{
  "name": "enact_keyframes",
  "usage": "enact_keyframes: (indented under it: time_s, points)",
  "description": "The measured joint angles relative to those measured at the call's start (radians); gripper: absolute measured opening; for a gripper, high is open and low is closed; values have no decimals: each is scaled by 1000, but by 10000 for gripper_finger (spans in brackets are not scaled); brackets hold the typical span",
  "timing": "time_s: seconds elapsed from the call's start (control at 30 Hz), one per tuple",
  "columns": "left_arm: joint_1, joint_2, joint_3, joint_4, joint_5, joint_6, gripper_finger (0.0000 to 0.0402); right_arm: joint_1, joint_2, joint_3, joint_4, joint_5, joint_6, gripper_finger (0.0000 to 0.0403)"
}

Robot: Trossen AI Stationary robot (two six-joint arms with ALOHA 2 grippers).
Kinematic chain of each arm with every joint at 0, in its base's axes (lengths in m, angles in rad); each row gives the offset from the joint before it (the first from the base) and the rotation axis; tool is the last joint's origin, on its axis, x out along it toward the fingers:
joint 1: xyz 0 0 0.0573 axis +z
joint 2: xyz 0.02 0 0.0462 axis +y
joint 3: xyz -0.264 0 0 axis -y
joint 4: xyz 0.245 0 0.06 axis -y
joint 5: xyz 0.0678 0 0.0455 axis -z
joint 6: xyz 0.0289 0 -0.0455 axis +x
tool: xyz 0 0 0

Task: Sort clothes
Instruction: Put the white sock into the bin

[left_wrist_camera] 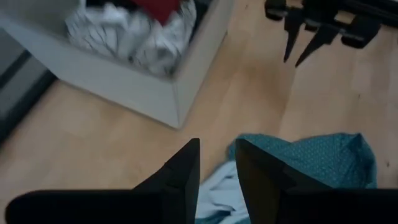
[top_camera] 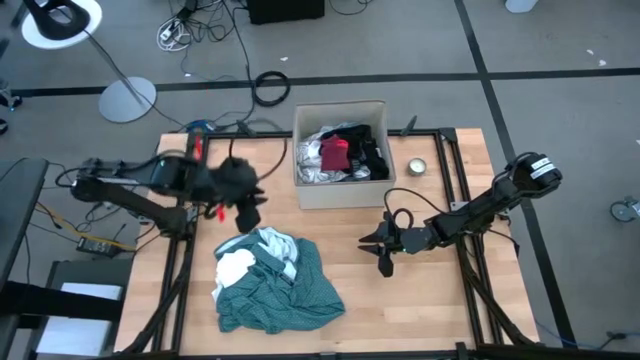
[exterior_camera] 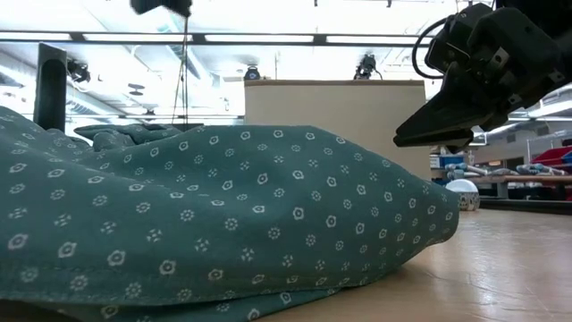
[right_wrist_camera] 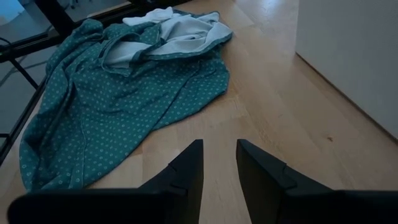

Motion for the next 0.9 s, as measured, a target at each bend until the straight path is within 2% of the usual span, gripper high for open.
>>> enact_keyframes:
  time_s: [0.13, 0.27, 0.47, 0.9]
  points:
    - [-73, -60, -149, 69, -27, -110, 108, 0, 0, 0, 1, 0, 0, 96]
    - [-123, -75, -247, 100, -49, -187, 108, 0, 0, 0, 0, 0, -1, 96]
    - [-171, -72, -317, 127, -82, -258, 108, 0, 0, 0, -1, 1, -1, 96]
    - [-231, -72, -451, 326, -100, -297, 108, 0, 0, 0, -4, 1, -2, 96]
